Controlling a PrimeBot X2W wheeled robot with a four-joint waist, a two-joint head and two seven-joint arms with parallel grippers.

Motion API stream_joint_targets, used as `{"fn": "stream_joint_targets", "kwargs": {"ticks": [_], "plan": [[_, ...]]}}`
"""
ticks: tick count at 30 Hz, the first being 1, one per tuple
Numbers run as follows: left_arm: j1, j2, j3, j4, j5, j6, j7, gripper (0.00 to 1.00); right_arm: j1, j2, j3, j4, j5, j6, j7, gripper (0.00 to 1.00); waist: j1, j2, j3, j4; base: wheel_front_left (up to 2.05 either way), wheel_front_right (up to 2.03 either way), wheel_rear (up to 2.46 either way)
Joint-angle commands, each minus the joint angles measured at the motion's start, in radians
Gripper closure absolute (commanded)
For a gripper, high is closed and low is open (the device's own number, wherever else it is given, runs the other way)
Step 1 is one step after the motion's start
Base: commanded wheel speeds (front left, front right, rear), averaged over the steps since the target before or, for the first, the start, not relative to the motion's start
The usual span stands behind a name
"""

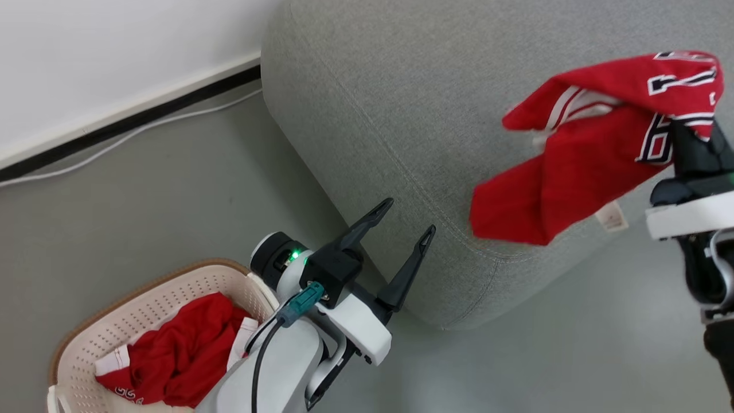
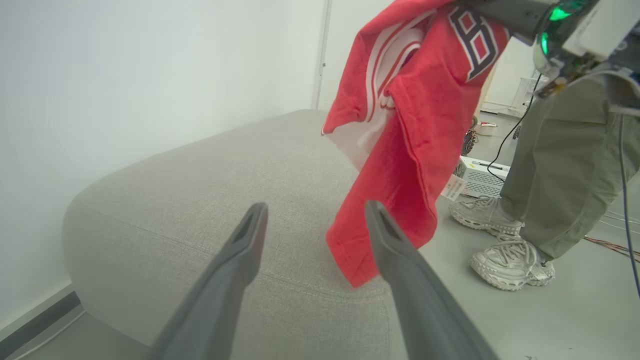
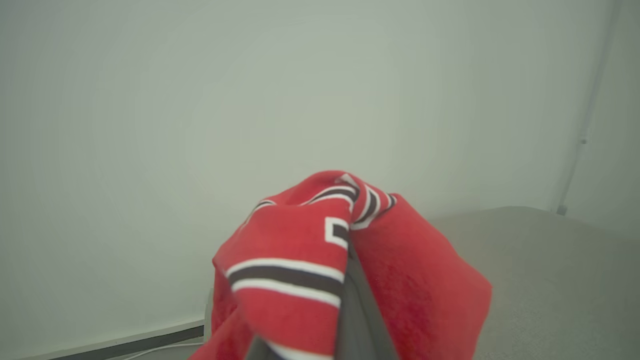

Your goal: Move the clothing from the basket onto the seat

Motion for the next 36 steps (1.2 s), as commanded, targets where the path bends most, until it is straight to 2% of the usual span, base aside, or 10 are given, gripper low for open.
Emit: {"fn": "stream_joint_targets", "kwargs": {"ticks": [1,10,20,30,36], "plan": [[-0.046,-0.001,0.016,-0.023,0.009,0.007,-0.006,0.0,-0.034,-0.033,-0.007,-0.011,0.002,0.004,-0.006,1.0,0.0,0.0,0.062,0.009,0.0,0.0,0.0],[-0.18,-0.001,-0.072,0.0,0.057,0.014,-0.006,0.0,-0.2,-0.129,-0.127,0.057,-0.012,0.004,-0.006,1.0,0.0,0.0,0.244,0.081,0.0,0.0,0.0],[-0.28,-0.001,-0.153,0.054,0.068,0.025,-0.006,0.0,-0.424,-0.229,-0.161,0.227,-0.023,0.004,-0.006,1.0,0.0,0.0,0.393,0.115,0.0,0.0,0.0],[-0.332,-0.001,-0.227,0.041,0.044,0.069,-0.006,0.0,-0.6,-0.348,-0.276,0.414,-0.093,0.004,-0.006,1.0,0.0,0.0,0.495,0.19,0.0,0.0,0.0],[-0.349,-0.001,-0.273,0.004,0.025,0.107,-0.006,0.0,-0.676,-0.461,-0.331,0.497,-0.108,0.004,-0.006,1.0,0.0,0.0,0.544,0.258,0.0,0.0,0.0]]}}
